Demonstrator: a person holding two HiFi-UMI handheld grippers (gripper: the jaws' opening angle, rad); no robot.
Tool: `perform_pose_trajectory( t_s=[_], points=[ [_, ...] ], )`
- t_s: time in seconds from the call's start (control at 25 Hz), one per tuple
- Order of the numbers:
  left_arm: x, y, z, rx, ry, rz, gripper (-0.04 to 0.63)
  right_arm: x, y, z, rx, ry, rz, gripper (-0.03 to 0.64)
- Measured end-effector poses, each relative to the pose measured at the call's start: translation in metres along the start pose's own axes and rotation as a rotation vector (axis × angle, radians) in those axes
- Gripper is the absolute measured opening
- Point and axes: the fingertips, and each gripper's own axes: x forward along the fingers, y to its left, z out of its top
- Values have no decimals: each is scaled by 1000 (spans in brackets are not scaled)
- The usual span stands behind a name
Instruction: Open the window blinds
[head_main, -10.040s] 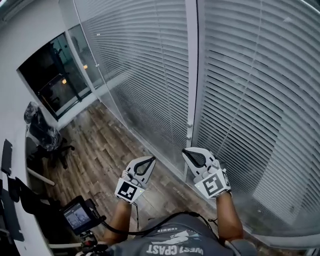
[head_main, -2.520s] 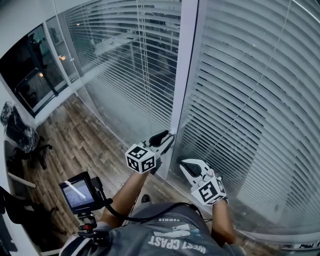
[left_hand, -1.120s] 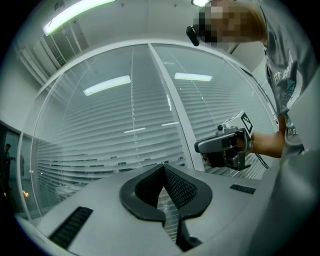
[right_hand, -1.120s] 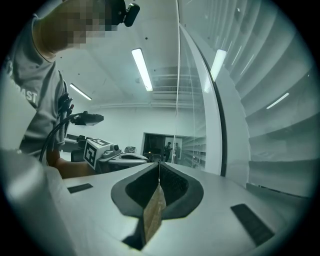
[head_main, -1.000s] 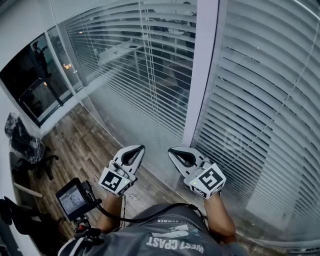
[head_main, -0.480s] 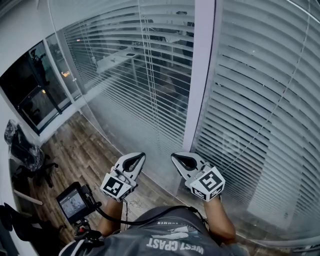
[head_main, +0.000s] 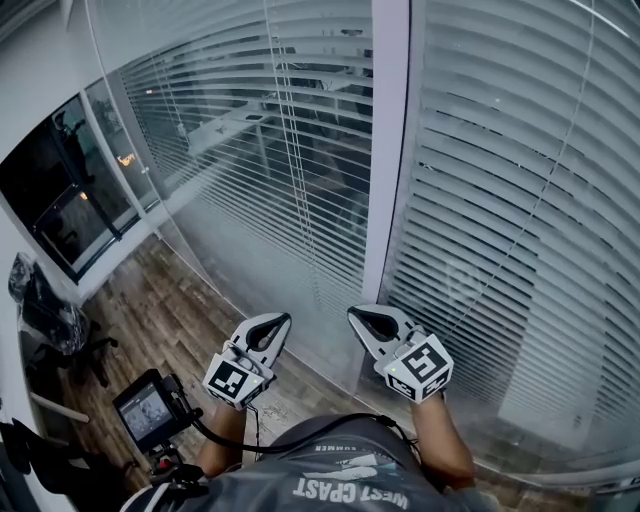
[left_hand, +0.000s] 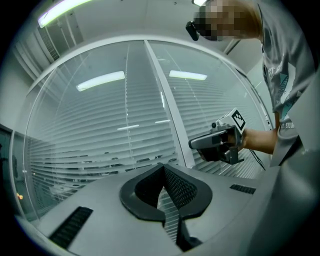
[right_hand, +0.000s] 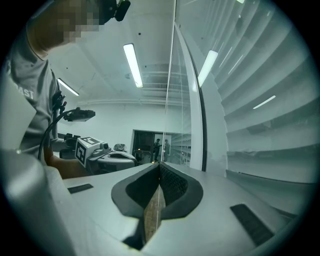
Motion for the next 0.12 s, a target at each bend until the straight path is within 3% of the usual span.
perform_pose_trajectory(
  t_s=[0.12],
  points=[
    [1,-3,9,-13,-7,-1,5,-4,-3,3,-2,3,-11,5]
  ],
)
